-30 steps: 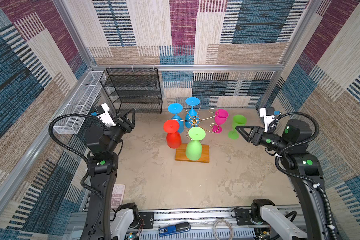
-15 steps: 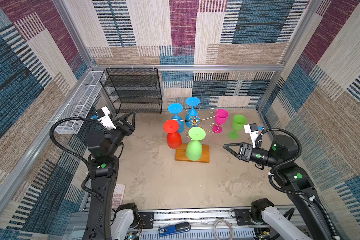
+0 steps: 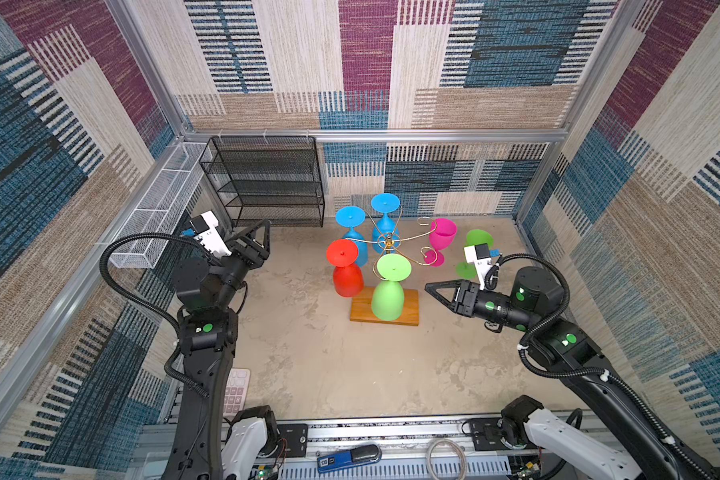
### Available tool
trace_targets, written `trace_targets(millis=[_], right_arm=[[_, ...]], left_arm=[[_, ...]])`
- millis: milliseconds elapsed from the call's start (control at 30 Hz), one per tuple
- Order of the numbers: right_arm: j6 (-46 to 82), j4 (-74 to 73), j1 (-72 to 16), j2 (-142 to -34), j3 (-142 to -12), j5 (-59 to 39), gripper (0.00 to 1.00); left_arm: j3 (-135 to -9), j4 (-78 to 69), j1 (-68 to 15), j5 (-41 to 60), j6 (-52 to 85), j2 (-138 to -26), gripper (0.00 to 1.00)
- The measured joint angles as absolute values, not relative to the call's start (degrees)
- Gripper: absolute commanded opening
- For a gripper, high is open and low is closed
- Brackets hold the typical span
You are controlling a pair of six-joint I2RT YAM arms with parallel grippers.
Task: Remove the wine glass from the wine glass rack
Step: 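Reach the right gripper to the lower green glass hanging on the rack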
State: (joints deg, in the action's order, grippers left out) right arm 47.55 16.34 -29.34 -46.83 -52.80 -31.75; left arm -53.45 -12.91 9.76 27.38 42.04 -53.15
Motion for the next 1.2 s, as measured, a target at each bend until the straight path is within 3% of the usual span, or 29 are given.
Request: trace_targets(millis=[1200], right_arm=[[51.59, 6.72, -36.42, -56.51, -56.31, -23.38, 0.29]], left_arm=[[-52.31, -15.20, 9.91, 27.40, 43.48, -53.32, 0.65]])
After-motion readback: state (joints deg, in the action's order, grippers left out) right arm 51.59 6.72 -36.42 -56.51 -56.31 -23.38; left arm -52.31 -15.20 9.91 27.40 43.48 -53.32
